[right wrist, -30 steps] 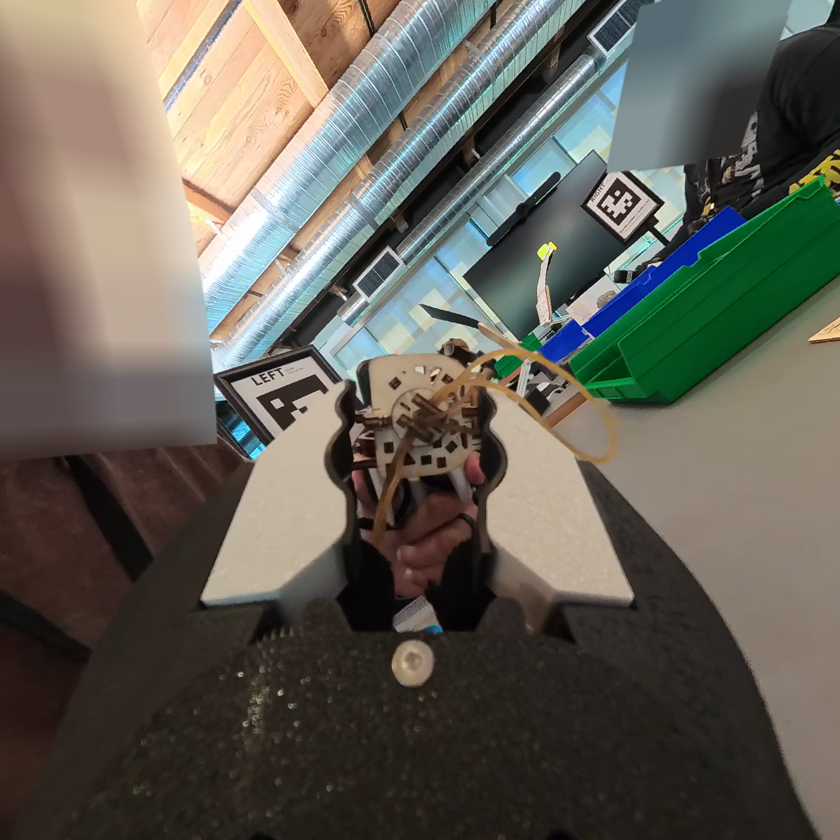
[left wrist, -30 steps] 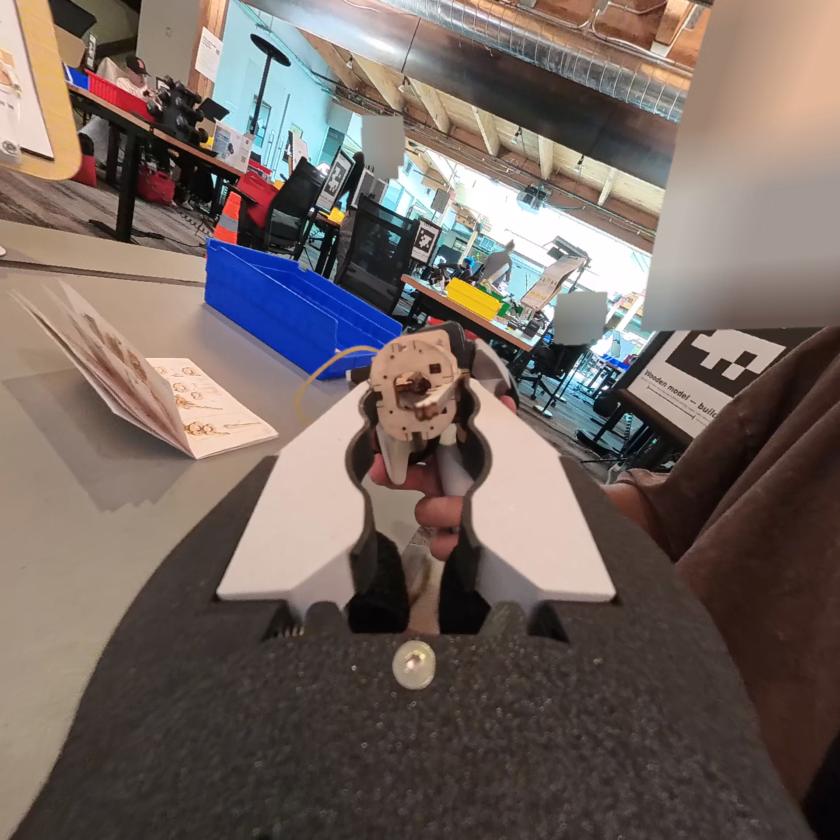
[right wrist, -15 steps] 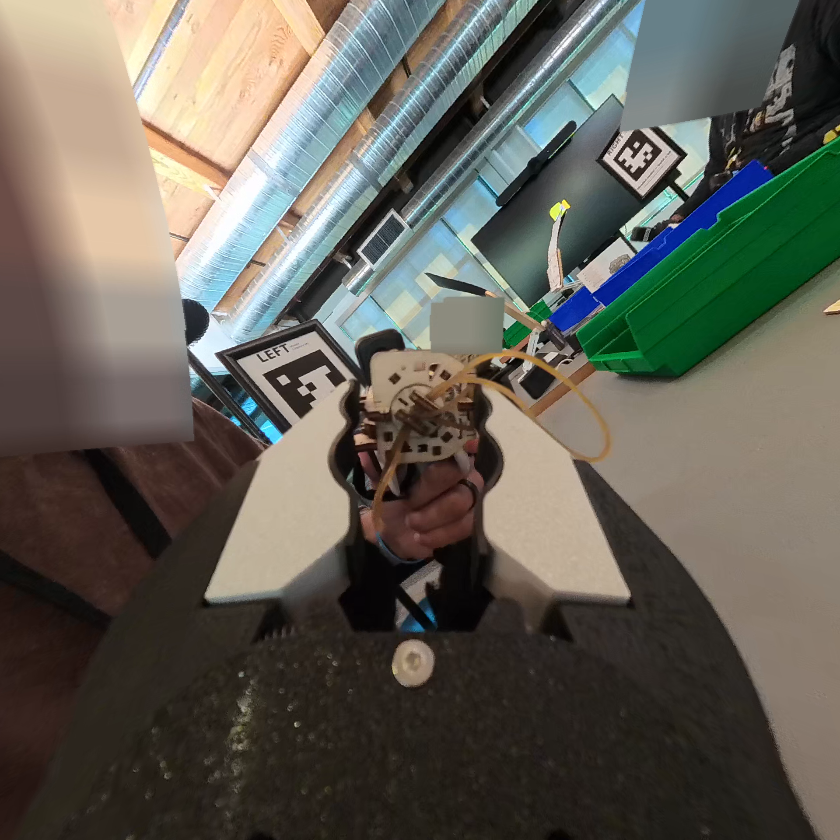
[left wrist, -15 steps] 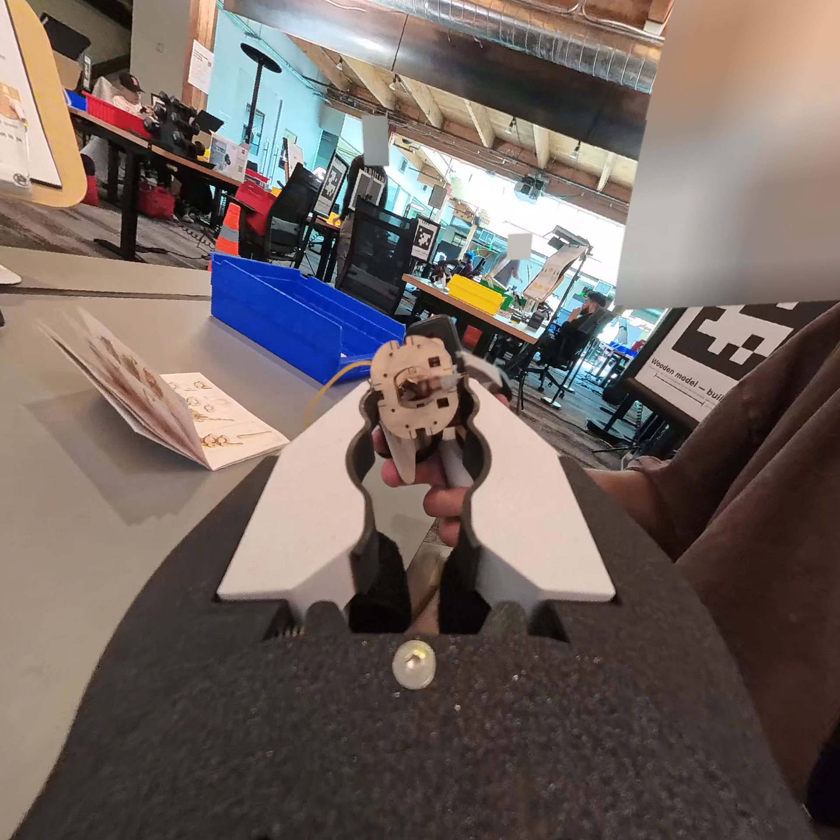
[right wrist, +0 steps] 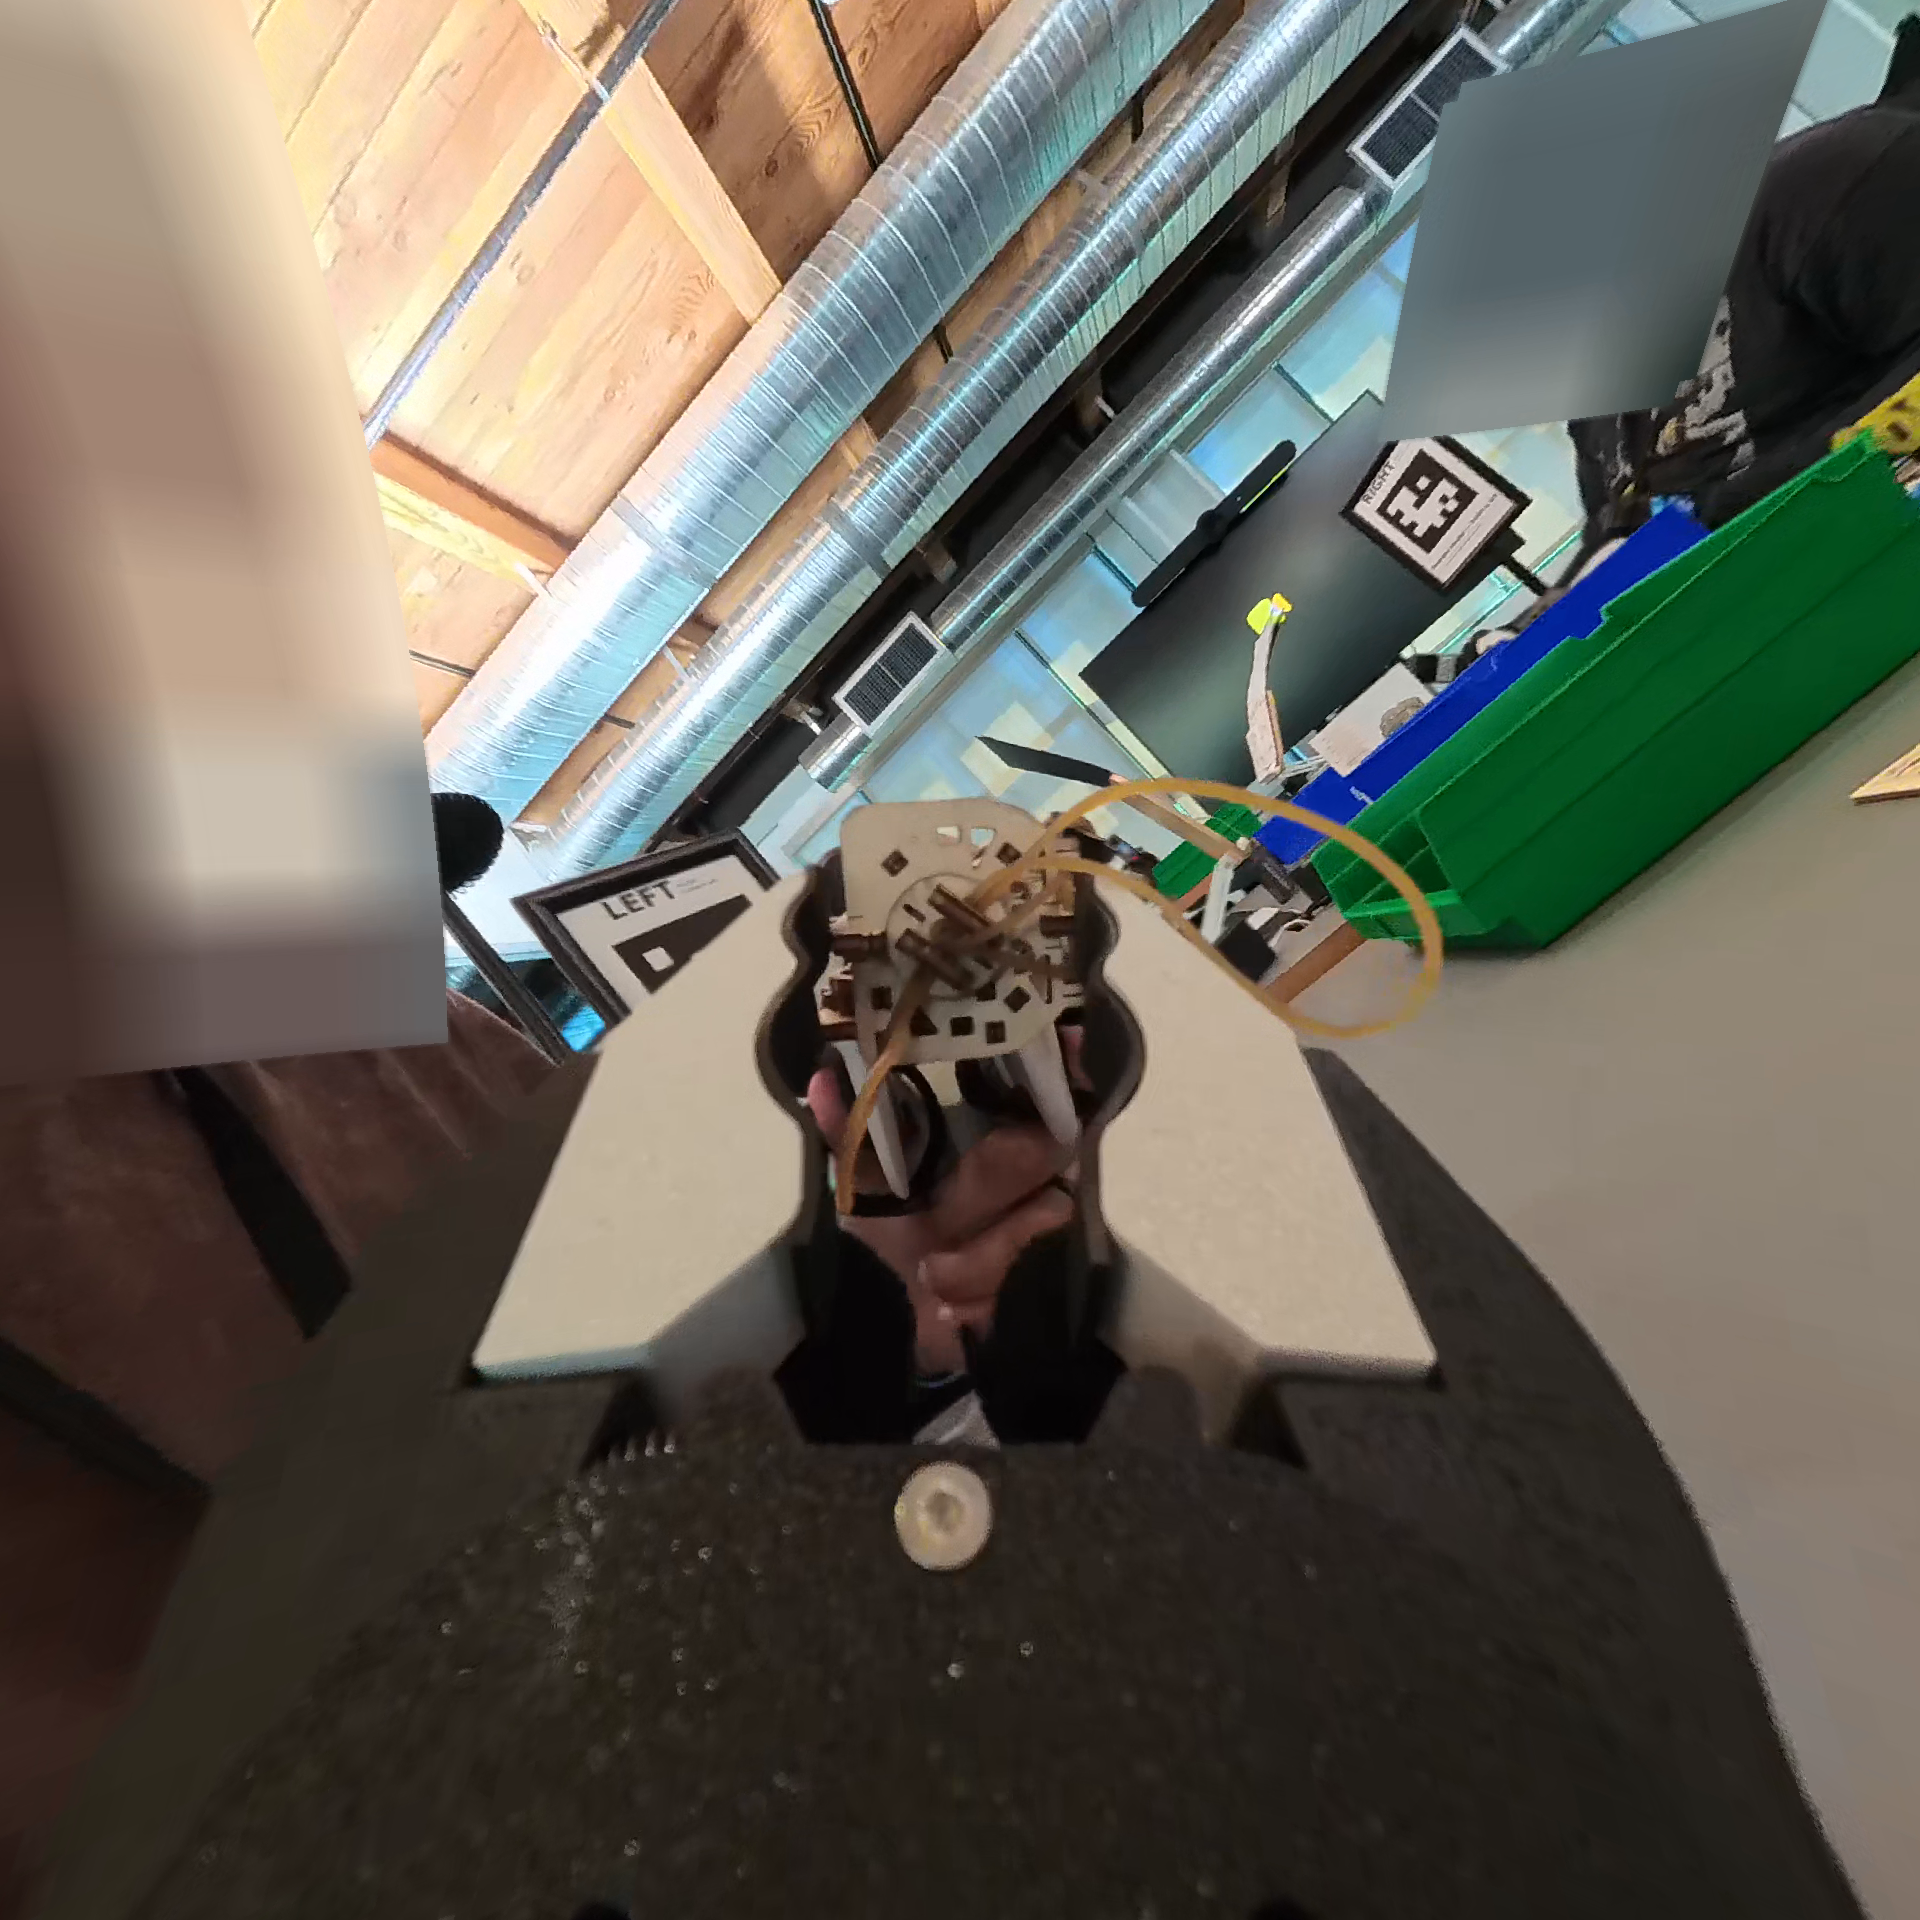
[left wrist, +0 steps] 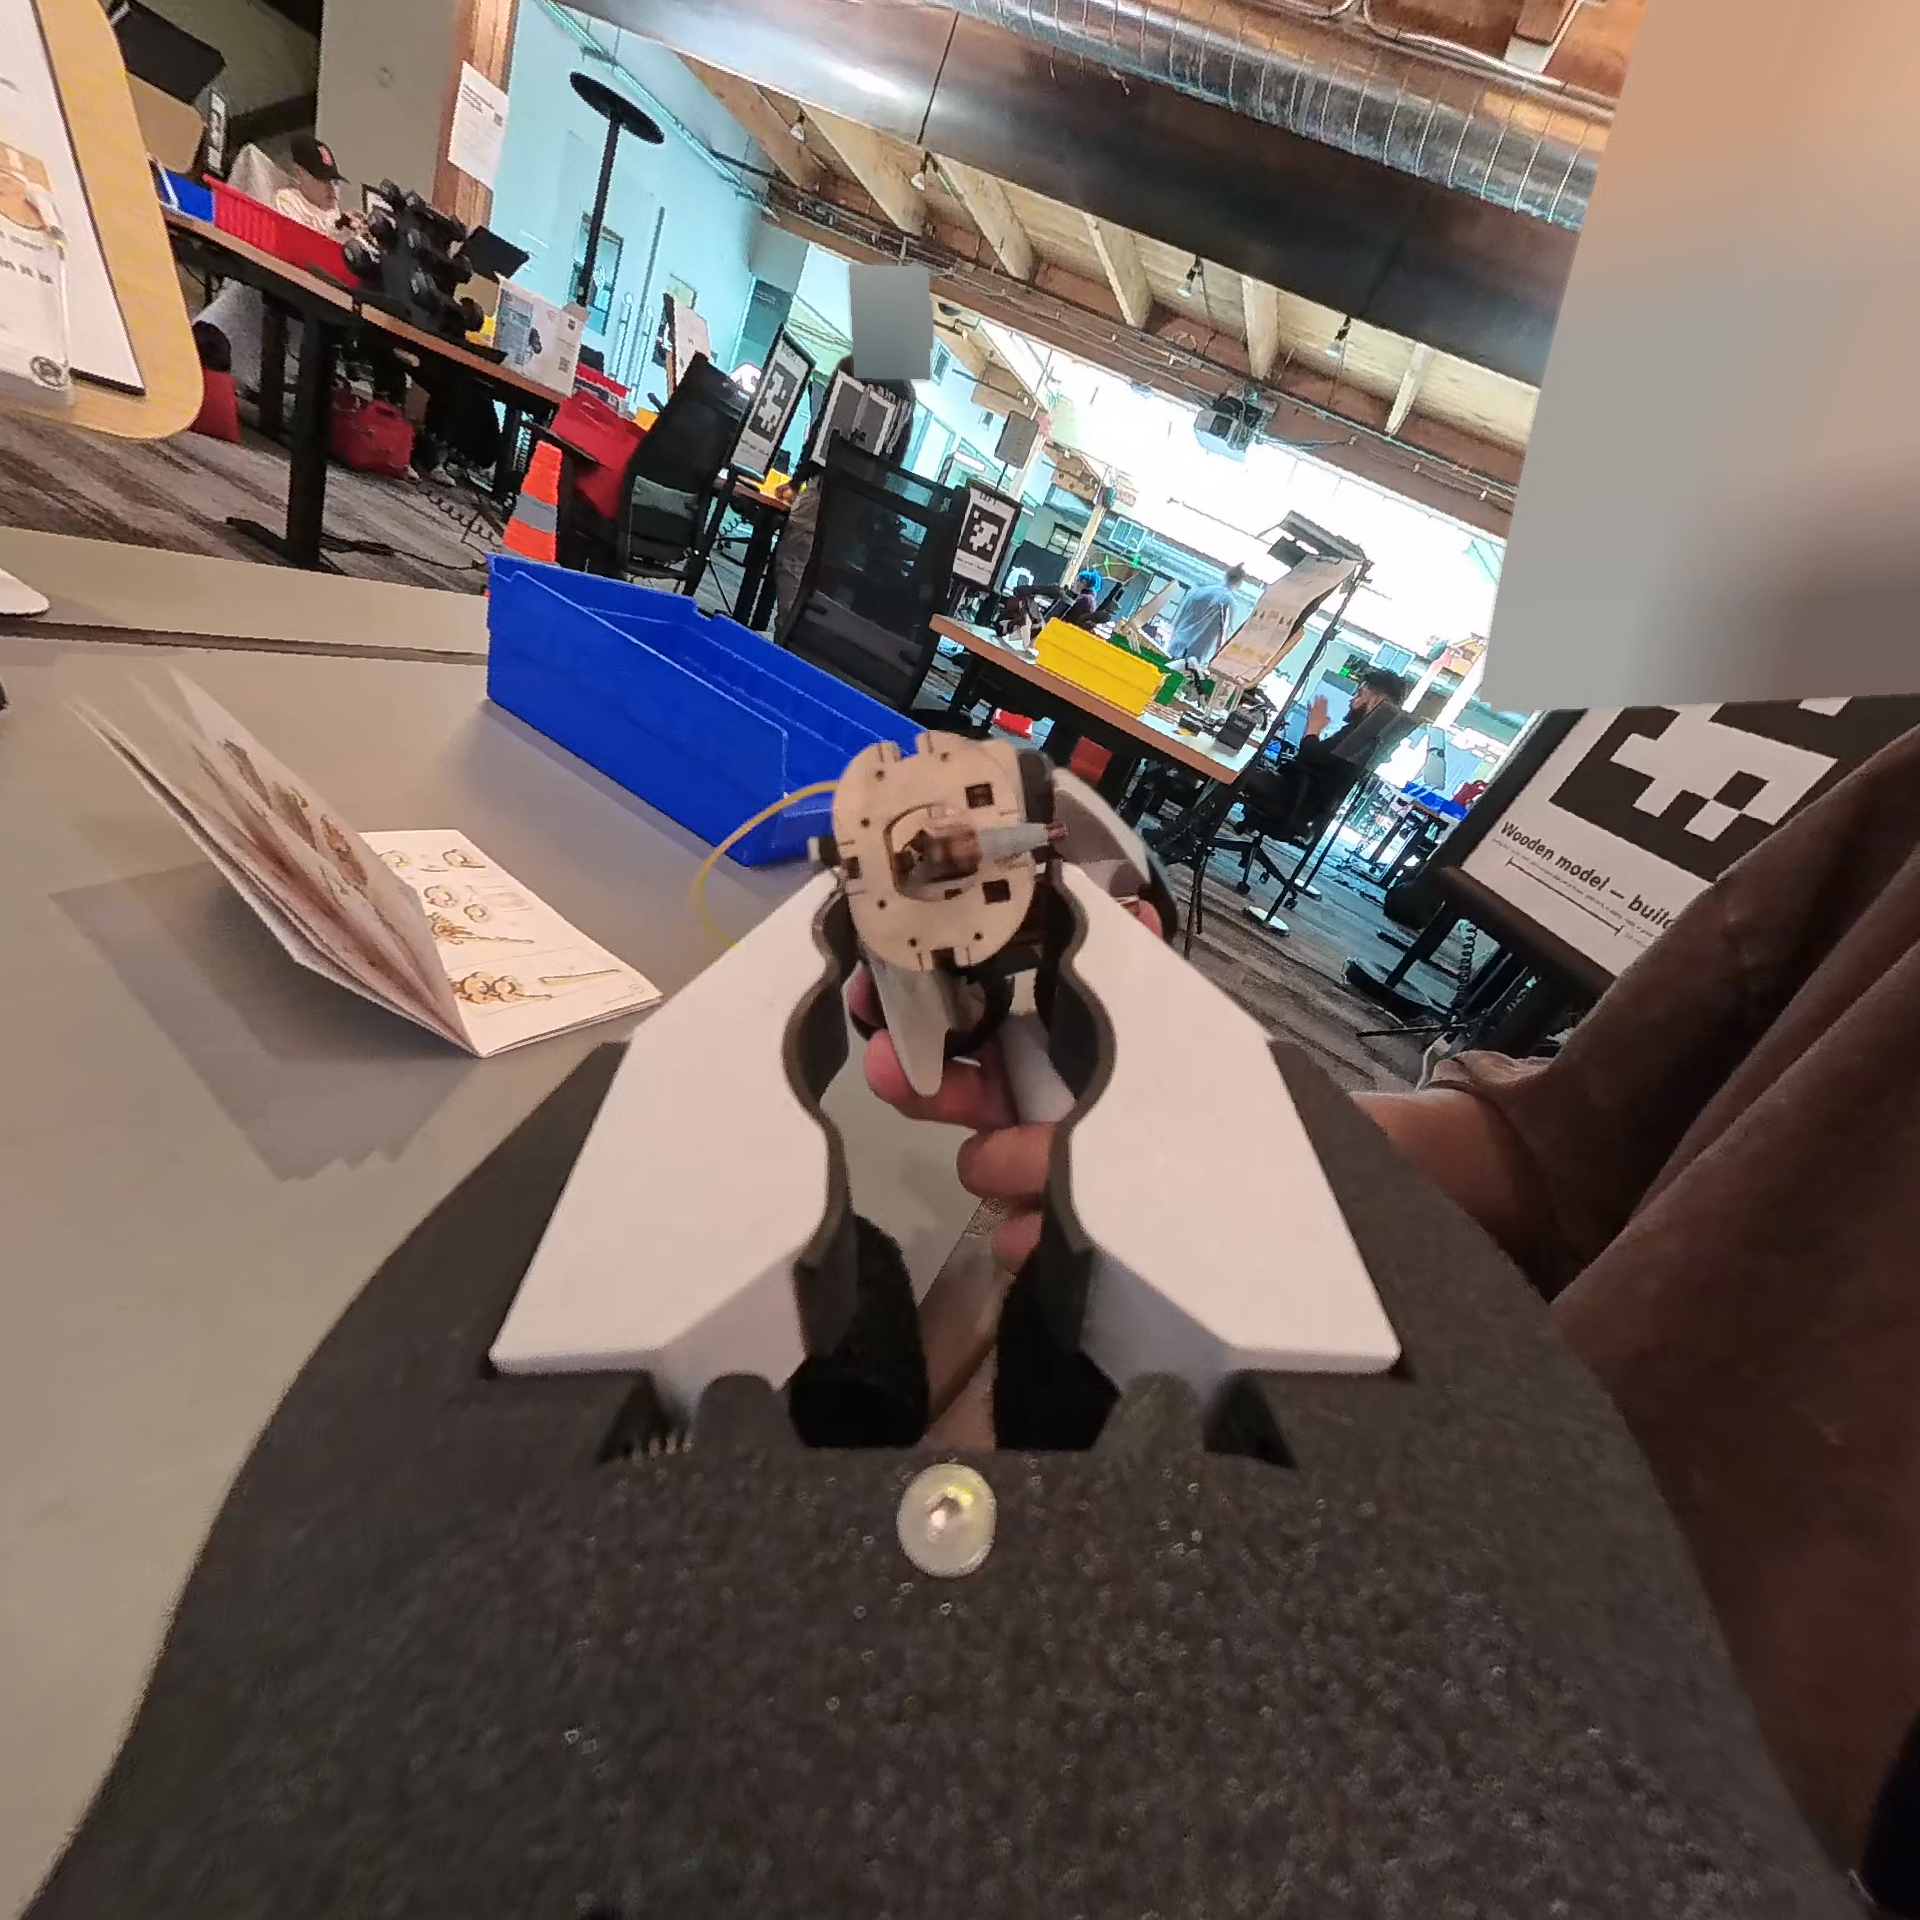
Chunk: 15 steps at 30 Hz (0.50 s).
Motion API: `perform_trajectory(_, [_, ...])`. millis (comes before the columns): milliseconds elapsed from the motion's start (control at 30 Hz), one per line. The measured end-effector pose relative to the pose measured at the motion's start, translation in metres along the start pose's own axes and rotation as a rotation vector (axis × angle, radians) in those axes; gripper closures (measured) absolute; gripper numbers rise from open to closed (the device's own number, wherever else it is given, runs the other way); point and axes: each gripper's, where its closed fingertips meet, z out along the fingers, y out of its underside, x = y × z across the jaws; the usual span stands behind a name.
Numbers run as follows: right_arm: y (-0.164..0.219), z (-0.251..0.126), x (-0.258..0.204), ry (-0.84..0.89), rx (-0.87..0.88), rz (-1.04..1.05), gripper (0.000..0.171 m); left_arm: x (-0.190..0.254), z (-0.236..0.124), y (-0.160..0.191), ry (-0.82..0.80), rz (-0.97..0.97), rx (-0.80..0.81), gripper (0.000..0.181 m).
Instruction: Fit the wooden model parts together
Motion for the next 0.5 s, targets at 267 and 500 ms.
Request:
perform_trajectory(267, [0.004,0.003,-0.005,0.000,-0.072,-0.024,0.125,0.004,-0.003,-0.006,0.057,-0.070,0.036,0.153])
perform_trajectory(500, [0.006,-0.001,-0.012,-0.028,-0.175,-0.062,0.125,0.007,-0.004,-0.006,0.111,-0.141,0.036,0.153])
